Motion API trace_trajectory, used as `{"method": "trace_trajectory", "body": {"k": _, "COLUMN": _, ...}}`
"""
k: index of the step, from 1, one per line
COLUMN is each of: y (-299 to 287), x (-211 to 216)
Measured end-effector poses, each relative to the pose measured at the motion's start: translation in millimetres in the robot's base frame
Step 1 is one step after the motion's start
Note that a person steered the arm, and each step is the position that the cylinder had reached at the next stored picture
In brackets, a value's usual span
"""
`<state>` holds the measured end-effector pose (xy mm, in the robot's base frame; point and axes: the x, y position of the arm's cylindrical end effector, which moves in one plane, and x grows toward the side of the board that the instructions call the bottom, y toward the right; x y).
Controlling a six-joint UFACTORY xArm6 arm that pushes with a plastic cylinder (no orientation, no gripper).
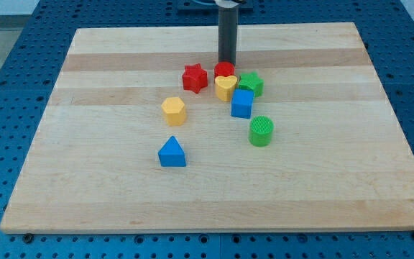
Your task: Push the red star slightly down
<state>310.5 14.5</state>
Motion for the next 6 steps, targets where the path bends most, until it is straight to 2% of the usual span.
{"method": "trace_trajectory", "body": {"k": 3, "y": -50, "x": -4}}
{"method": "trace_trajectory", "body": {"k": 6, "y": -84, "x": 18}}
